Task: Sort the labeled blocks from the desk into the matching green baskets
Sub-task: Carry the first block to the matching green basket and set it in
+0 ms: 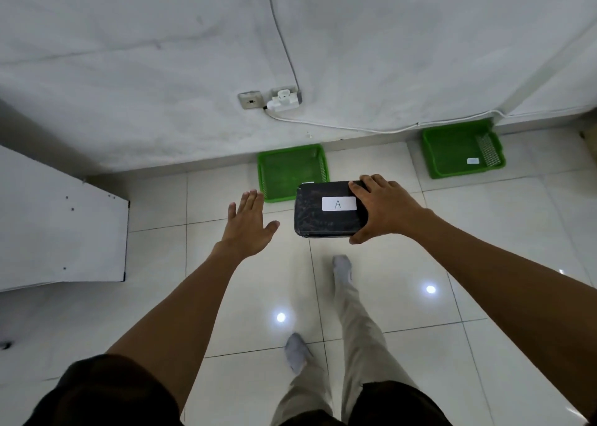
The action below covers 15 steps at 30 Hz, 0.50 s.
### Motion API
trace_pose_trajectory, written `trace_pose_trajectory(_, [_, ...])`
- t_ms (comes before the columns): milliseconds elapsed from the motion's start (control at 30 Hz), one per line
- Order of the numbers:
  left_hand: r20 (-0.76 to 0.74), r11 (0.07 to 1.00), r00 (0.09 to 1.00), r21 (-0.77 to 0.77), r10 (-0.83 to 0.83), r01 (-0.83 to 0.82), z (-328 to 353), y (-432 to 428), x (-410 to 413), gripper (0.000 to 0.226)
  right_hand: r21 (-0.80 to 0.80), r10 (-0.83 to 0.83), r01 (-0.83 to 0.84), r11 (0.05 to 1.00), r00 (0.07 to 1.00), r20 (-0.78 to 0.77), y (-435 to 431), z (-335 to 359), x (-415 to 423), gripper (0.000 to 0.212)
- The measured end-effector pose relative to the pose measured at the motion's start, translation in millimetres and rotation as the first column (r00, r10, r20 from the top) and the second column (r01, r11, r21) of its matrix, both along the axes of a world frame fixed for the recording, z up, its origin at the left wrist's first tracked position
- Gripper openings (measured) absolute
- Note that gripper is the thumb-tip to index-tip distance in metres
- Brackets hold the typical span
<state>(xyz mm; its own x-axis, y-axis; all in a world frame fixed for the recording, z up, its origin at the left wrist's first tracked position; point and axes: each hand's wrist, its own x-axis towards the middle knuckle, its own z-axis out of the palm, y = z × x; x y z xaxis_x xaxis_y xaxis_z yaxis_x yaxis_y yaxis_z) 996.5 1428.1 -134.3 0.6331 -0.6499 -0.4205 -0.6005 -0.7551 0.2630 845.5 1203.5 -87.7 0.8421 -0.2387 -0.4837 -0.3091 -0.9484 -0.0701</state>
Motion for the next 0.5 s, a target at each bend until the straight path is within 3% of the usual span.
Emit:
trace_pose_trajectory(167, [-0.003, 1.0, 1.0, 0.014, 0.004, -0.004, -67, -48, 62, 0.073, 0.001, 0.087, -0.087, 0.996, 0.996, -0.022, -52, -73, 75, 0.119])
trace_pose_trajectory(500, [-0.041, 1.0, 0.999, -0.004, 0.013, -0.013, -344, -136, 174, 0.075, -0.016, 0.089, -0.089, 0.996, 0.995, 0.044, -138, -331, 195, 0.119])
